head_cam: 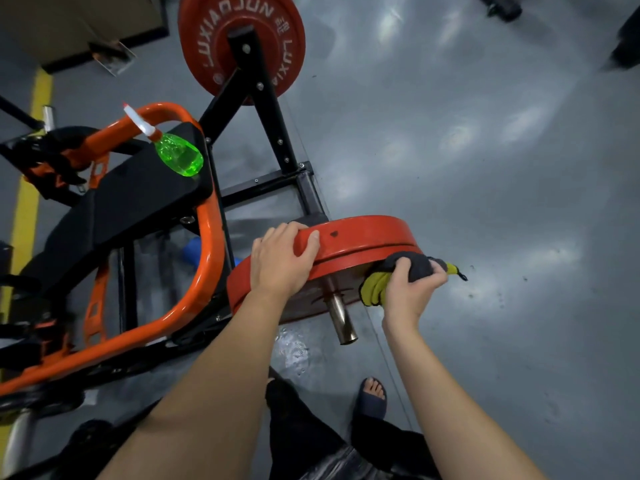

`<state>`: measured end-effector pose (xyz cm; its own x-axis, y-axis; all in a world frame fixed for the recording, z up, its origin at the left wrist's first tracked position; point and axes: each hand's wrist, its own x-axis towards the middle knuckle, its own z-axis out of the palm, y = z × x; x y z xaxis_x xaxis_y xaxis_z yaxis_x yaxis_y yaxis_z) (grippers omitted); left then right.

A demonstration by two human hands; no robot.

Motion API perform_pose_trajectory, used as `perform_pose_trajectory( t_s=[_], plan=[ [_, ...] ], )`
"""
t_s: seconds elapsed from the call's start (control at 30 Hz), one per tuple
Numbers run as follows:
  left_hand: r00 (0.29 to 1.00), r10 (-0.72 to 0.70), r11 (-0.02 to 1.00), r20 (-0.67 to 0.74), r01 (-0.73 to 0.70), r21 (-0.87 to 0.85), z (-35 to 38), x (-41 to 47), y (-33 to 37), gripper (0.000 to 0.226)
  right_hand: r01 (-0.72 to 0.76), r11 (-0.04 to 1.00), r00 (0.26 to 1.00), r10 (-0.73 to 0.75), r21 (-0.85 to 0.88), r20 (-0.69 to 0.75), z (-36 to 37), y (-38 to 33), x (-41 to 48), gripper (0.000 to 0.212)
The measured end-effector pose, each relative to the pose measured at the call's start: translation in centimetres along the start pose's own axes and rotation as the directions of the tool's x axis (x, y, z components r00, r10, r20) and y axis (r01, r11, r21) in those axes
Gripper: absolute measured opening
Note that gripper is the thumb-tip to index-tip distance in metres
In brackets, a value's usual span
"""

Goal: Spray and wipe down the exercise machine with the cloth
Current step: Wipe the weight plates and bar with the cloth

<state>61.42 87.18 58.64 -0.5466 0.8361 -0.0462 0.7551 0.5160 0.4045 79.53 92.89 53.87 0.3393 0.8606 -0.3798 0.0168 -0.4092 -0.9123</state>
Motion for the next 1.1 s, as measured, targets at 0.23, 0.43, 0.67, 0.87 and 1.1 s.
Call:
perform_pose_trajectory(
  t_s=[0.23, 0.43, 0.67, 0.87, 1.1],
  plan=[
    [1.0, -0.012, 1.0, 0.004, 0.012, -0.003, 0.0, 0.0, -0.2, 0.043, 0.184, 0.982, 0.884, -0.148, -0.04, 0.444, 1.9, 2.5, -9.0, 0.054],
    [1.0, -0.017, 1.0, -0.009, 0.017, -0.006, 0.0, -0.1, -0.1, 0.043, 0.145, 0.989, 0.968, -0.143, 0.008, 0.204, 1.4, 1.5, -6.1, 0.05],
    [0.999, -0.036, 0.999, 0.002, 0.036, -0.017, -0.1, -0.2, 0.1, 0.044, 0.031, 0.997, 0.993, -0.022, -0.076, 0.116, 1.0, 2.5, -1.9, 0.049],
    [0.999, -0.043, 0.999, -0.006, 0.043, -0.014, 0.0, -0.2, 0.0, 0.042, 0.168, 0.944, 0.877, -0.011, -0.285, 0.481, 2.2, 7.1, -6.3, 0.055],
    [0.999, -0.032, 0.999, -0.001, 0.032, -0.036, -0.3, -0.3, -0.2, 0.04, 0.061, 0.99, 0.984, -0.038, -0.126, 0.176, 0.2, 3.8, -1.7, 0.047]
  ],
)
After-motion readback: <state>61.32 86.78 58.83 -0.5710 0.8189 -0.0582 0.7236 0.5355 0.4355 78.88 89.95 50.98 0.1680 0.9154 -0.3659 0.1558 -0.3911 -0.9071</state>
